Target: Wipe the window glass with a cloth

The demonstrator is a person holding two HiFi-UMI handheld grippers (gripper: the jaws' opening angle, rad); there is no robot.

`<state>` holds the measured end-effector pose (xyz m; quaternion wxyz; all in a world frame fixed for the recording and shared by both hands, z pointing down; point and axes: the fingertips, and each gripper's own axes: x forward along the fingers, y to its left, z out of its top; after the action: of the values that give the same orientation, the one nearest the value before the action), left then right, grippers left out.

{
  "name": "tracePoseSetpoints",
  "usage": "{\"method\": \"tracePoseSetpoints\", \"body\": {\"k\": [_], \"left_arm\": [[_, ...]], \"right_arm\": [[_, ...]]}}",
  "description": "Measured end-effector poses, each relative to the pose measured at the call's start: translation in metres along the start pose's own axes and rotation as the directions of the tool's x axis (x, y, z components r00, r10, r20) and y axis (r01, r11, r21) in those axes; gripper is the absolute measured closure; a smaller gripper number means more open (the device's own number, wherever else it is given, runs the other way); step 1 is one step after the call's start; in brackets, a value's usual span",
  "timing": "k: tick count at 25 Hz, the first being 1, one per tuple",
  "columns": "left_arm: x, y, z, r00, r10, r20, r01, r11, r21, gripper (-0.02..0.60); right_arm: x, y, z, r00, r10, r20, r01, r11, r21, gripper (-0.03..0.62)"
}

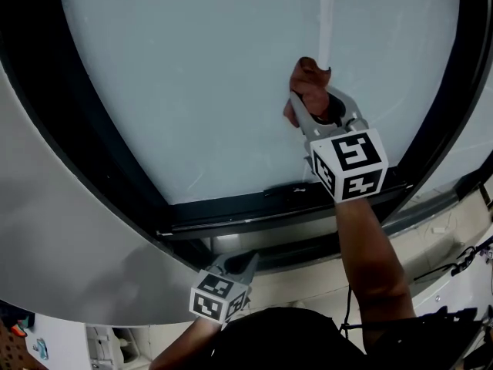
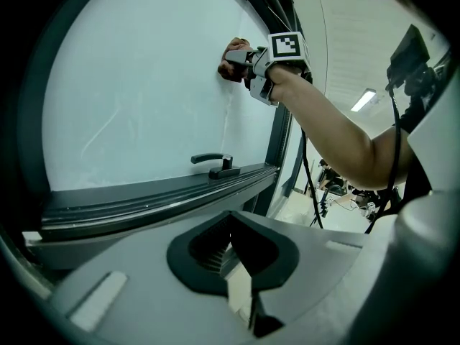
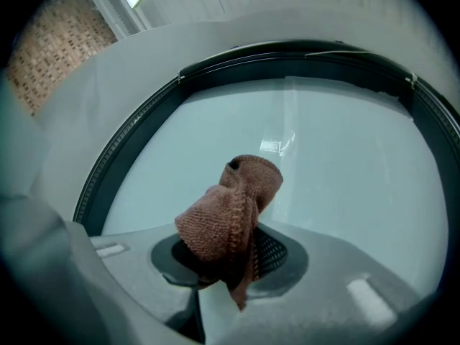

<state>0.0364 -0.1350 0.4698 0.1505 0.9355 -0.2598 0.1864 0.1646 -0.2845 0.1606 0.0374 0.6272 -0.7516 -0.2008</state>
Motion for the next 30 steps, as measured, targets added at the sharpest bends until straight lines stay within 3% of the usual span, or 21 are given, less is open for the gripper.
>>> {"method": "tracePoseSetpoints", "body": {"k": [9, 30], "left_arm": [[0.003, 0.002, 0.0, 1.0, 0.0, -0.007, 0.0, 1.0, -0.004, 0.565], [0.01, -0.003, -0.01, 0.999, -0.029, -0.041, 0.029, 1.0, -0.006, 0.565]], "right_arm": [[0.0, 0.005, -0.014, 1.0, -0.007, 0.004, 0.007, 1.0, 0.006, 0.488], [-0.022, 0.044, -0.135, 0.985, 0.031, -0.171, -0.02, 0.998, 0.067, 0.488]]}}
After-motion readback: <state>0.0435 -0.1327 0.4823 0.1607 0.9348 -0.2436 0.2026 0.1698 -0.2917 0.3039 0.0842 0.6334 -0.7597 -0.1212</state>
